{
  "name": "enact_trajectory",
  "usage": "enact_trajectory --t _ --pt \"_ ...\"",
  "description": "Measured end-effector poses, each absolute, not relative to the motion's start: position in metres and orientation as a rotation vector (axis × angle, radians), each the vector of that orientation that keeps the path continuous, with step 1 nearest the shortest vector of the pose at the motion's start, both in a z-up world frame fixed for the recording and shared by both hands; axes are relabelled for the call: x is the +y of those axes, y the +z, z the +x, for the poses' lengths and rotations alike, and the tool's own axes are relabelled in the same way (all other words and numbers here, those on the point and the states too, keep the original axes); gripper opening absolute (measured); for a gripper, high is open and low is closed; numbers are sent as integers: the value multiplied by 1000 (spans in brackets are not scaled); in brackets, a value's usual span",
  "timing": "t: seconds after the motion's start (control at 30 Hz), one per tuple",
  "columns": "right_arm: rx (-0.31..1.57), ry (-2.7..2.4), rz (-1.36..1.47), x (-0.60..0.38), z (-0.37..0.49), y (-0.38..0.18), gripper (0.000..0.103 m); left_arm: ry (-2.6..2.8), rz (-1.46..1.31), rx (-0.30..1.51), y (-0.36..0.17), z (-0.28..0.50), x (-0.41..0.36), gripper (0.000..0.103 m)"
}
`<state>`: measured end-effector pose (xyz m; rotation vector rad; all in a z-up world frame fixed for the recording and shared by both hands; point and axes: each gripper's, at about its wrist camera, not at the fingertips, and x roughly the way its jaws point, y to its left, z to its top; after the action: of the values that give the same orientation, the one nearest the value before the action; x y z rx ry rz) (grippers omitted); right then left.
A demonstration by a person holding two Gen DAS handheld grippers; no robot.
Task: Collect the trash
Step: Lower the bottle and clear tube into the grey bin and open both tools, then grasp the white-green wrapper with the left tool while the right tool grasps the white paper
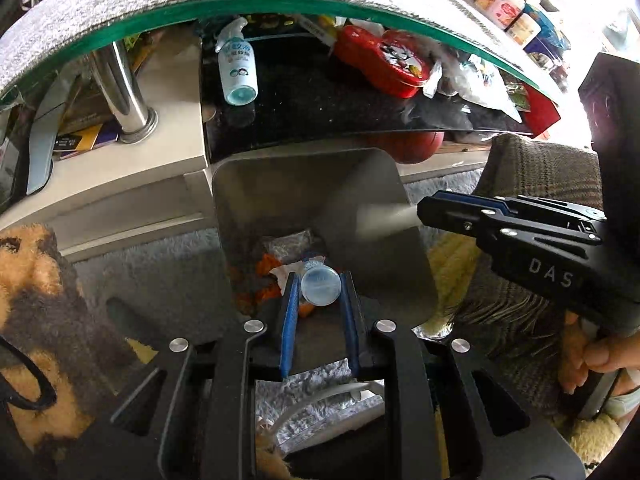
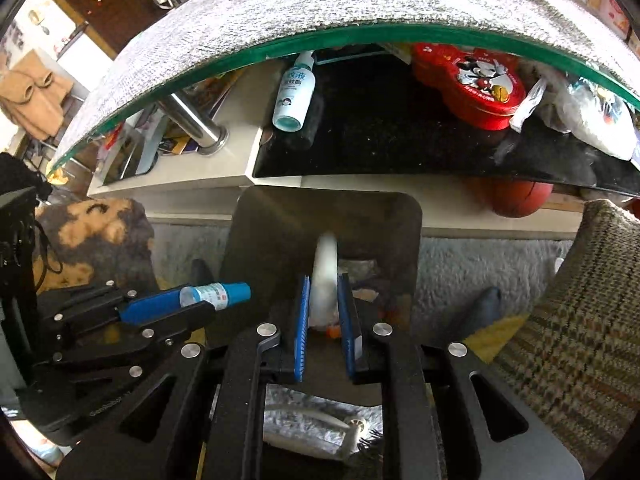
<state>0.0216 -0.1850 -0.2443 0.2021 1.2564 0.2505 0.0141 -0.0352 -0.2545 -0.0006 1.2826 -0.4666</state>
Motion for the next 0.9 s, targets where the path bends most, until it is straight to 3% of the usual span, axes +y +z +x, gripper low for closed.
enact_trajectory --t 0.1,0.17,0.23,0.33,0.43,0.53,0.9 --pt "1259 232 215 -190 25 -244 18 -455 1 1289 -255 17 -35 36" --pt "1254 221 225 -195 27 -241 25 -446 12 1282 -251 17 -34 45" --pt "1240 204 227 -201 29 -235 54 -441 17 1273 -247 18 -34 57" --pt "1200 184 226 -210 33 -219 68 -422 31 1237 -232 23 -30 75" --pt "1153 174 235 -221 40 -199 82 -402 30 1195 -213 30 -24 85" --pt "1110 175 234 -230 49 -180 88 -387 18 1160 -194 41 -17 88" --pt "1002 158 220 -249 113 -129 88 -388 -2 1094 -147 102 -8 89"
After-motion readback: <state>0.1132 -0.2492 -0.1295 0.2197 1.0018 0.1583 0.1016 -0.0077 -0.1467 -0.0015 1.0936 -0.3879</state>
